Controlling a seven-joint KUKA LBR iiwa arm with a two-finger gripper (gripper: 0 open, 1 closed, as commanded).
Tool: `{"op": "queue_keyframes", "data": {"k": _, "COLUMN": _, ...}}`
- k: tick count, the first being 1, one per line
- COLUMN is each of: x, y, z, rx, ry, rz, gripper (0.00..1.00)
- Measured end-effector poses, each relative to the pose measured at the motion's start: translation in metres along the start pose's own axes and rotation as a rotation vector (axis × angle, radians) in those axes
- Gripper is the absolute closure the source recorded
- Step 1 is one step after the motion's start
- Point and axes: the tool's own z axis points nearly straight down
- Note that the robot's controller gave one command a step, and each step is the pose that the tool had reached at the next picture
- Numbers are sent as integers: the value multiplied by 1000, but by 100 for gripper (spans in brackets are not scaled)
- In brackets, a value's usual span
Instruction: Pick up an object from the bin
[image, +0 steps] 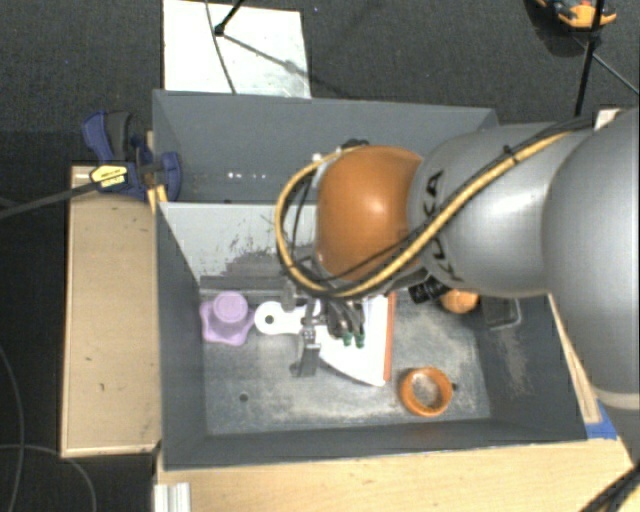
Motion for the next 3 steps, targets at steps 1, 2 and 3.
{"op": "queue_keyframes", "data": {"k": 1, "x": -2, "y": -1, "z": -4, "rx": -1, "ry": -8, "rz": 4, "gripper": 0}}
{"op": "queue_keyframes", "data": {"k": 2, "x": -10, "y": -10, "z": 11, "rx": -5, "ry": -16, "rz": -16, "gripper": 0}}
{"op": "queue_keyframes", "data": {"k": 3, "x": -14, "y": -58, "z": 65, "rx": -2, "ry": -10, "rz": 88, "gripper": 0}}
